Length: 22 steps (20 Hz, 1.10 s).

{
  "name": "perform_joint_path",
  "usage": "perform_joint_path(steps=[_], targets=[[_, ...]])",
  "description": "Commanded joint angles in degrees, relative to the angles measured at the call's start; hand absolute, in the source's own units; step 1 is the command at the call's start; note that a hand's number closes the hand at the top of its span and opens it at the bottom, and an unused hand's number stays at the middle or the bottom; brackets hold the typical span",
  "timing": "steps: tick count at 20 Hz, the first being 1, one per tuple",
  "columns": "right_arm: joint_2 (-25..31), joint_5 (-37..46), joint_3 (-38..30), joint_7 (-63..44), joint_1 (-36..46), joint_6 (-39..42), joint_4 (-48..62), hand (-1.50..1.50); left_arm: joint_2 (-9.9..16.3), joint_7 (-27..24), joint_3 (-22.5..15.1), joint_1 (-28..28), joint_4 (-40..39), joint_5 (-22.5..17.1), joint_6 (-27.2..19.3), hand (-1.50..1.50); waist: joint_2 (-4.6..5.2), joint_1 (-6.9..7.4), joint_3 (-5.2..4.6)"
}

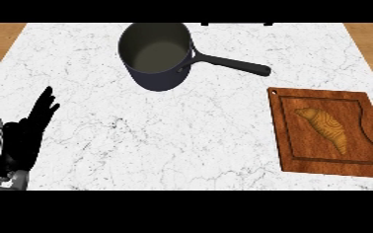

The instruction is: Pick the croissant from the cutting board and place it in the pot

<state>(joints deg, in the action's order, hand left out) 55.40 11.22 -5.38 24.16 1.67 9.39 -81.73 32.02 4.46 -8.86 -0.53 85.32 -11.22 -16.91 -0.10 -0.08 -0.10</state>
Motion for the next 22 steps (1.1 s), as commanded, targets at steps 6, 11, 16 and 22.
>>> perform_joint_path(steps=[6,11,16,22], targets=[[5.7,10.13,12.63,-22.72,5.88,13.38,-8.66,-1.5,1.16,1.05,1.52,2.25,-1.11,0.2,2.24,0.0,0.22,1.13,-0.05],[2.56,11.98,17.77,-29.41,13.16,22.83,-6.09,-1.5,-2.9,0.31,-0.37,1.06,-0.56,2.6,0.14,0.0,0.32,1.38,0.05],[-4.41,13.76,18.56,-35.87,12.17,25.77,-11.77,-1.5,-2.13,4.66,1.94,-0.11,5.06,3.12,1.29,0.0,0.01,0.47,0.11],[-10.72,22.02,21.63,-39.22,16.81,27.24,-5.23,-1.5,-3.9,-0.51,4.45,-0.02,-1.73,3.88,4.79,0.0,0.16,0.49,0.08]])
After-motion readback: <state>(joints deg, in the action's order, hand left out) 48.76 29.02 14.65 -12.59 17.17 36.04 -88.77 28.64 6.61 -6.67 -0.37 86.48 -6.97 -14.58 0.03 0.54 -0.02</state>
